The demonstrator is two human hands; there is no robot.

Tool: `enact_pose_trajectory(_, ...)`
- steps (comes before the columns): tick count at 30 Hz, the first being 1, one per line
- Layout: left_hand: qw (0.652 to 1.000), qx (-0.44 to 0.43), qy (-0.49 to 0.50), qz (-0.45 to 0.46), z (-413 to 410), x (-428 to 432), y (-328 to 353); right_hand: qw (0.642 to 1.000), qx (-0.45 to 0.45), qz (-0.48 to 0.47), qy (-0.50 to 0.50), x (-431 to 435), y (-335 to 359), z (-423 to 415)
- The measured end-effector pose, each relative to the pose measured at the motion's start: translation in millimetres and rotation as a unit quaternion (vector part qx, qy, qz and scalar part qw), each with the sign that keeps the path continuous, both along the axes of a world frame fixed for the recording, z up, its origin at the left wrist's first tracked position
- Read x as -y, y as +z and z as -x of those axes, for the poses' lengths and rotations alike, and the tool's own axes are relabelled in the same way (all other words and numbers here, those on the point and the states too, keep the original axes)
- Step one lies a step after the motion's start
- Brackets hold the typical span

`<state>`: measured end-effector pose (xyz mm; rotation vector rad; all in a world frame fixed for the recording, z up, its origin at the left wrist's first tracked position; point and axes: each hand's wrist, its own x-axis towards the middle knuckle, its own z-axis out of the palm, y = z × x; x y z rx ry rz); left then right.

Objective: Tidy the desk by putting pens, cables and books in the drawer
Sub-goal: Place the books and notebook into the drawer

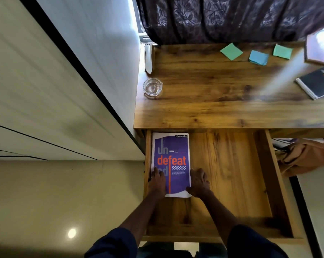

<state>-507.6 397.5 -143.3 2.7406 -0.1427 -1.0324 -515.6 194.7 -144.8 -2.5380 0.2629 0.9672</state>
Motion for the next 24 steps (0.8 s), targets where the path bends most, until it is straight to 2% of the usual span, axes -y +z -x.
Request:
enact_pose_trajectory(5,0.998,0.038,0.035,0.027,-0.1,12.4,15.5,0.997,0.038,-0.015,-0.07,26.1,22.3,9.3)
enact_pose_trajectory(10,0.995,0.084,-0.036,0.048,-2.1,50.4,36.1,0.986,0.117,-0.01,-0.118,61.7,50.9,37.7)
enact_pose_trajectory(14,0.987,0.105,-0.053,0.111,-5.3,98.9,54.9,0.98,0.134,0.018,-0.144,100.1,82.8,65.0)
enact_pose_trajectory(18,0.98,0.106,-0.081,0.15,-3.5,157.9,88.0,0.967,0.195,0.031,-0.163,151.0,118.6,85.0)
enact_pose_trajectory(24,0.964,0.149,-0.153,0.157,17.8,269.3,127.3,0.939,0.257,-0.019,-0.226,247.2,172.3,116.9)
